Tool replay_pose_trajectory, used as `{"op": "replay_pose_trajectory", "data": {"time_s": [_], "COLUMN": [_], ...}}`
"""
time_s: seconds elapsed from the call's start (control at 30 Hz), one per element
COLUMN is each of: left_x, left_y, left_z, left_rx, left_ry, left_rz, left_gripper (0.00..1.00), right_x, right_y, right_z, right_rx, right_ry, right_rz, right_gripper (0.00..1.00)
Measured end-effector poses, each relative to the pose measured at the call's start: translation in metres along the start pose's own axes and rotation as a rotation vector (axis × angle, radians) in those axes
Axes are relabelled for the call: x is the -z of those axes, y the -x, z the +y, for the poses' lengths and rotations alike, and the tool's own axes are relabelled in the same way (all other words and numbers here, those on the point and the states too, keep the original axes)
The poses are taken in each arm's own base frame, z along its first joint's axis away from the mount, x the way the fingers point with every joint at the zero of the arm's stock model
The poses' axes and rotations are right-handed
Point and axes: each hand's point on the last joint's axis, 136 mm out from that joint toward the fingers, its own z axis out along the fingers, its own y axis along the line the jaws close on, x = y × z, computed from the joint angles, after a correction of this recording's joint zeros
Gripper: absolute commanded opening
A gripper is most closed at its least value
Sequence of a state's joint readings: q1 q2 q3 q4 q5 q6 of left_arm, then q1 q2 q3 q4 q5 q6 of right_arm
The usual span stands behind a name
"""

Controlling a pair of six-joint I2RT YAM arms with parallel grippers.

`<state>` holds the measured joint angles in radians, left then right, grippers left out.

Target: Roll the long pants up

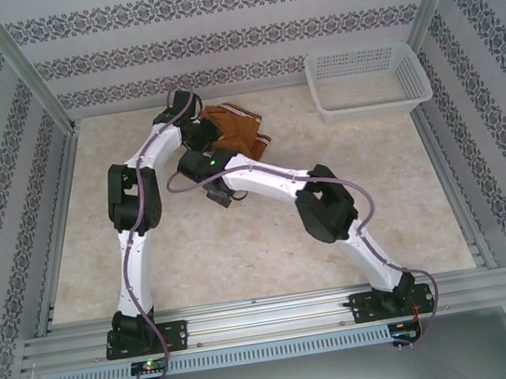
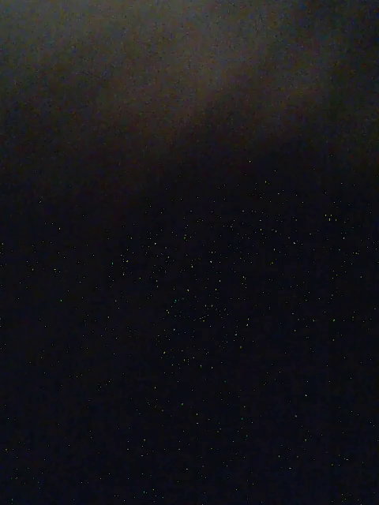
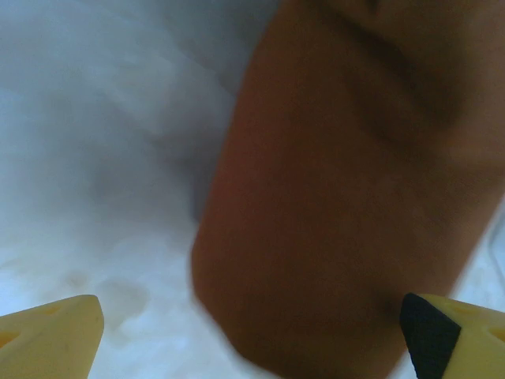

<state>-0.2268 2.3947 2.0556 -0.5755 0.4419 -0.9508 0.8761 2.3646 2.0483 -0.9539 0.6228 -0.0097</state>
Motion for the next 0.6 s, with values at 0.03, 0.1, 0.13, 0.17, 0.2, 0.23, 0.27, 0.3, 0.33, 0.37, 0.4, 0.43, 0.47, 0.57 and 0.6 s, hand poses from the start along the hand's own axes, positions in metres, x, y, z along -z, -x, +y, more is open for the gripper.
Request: {"op": "replay_pose_trajectory", "data": {"time_s": [0.03, 0.1, 0.13, 0.17, 0.2, 0.23, 0.27, 0.3, 0.33, 0.37, 0.4, 0.43, 0.47, 0.57, 0.6], "left_x": [0.0, 0.0, 0.0, 0.0, 0.0, 0.001, 0.001, 0.001, 0.001, 0.001, 0.001, 0.001, 0.001, 0.001, 0.001], "left_y": [0.0, 0.001, 0.002, 0.002, 0.003, 0.004, 0.006, 0.008, 0.009, 0.011, 0.012, 0.013, 0.015, 0.02, 0.022], "left_z": [0.0, -0.002, -0.002, -0.003, -0.003, -0.003, -0.003, -0.003, -0.002, -0.001, 0.0, 0.0, -0.001, -0.002, -0.002], "left_rx": [0.002, 0.003, 0.006, 0.009, 0.013, 0.018, 0.021, 0.023, 0.027, 0.03, 0.034, 0.036, 0.038, 0.043, 0.045], "left_ry": [-0.001, -0.007, -0.01, -0.012, -0.014, -0.017, -0.022, -0.025, -0.028, -0.032, -0.036, -0.041, -0.047, -0.062, -0.066], "left_rz": [-0.001, -0.006, -0.008, -0.008, -0.009, -0.011, -0.012, -0.016, -0.018, -0.02, -0.02, -0.021, -0.023, -0.04, -0.046], "left_gripper": [0.0, 0.0, 0.0, 0.0, 0.0, 0.0, 0.0, 0.0, 0.0, 0.0, 0.0, 0.0, 0.0, 0.0, 0.0], "right_x": [-0.013, -0.029, -0.034, -0.036, -0.039, -0.04, -0.042, -0.044, -0.046, -0.047, -0.047, -0.048, -0.049, -0.058, -0.06], "right_y": [0.0, 0.002, 0.005, 0.01, 0.016, 0.022, 0.027, 0.031, 0.035, 0.039, 0.043, 0.046, 0.05, 0.059, 0.062], "right_z": [-0.003, -0.01, -0.016, -0.022, -0.028, -0.034, -0.04, -0.044, -0.048, -0.052, -0.056, -0.06, -0.064, -0.072, -0.074], "right_rx": [0.025, 0.066, 0.087, 0.103, 0.115, 0.127, 0.134, 0.141, 0.149, 0.157, 0.163, 0.166, 0.172, 0.187, 0.191], "right_ry": [-0.048, -0.128, -0.173, -0.214, -0.256, -0.299, -0.338, -0.371, -0.394, -0.416, -0.432, -0.447, -0.464, -0.502, -0.512], "right_rz": [0.01, 0.011, 0.001, -0.017, -0.035, -0.057, -0.077, -0.092, -0.103, -0.114, -0.124, -0.132, -0.137, -0.155, -0.161], "right_gripper": [0.98, 0.98, 0.98, 0.98, 0.98, 0.98, 0.98, 0.98, 0.98, 0.98, 0.98, 0.98, 0.98, 0.98, 0.98]}}
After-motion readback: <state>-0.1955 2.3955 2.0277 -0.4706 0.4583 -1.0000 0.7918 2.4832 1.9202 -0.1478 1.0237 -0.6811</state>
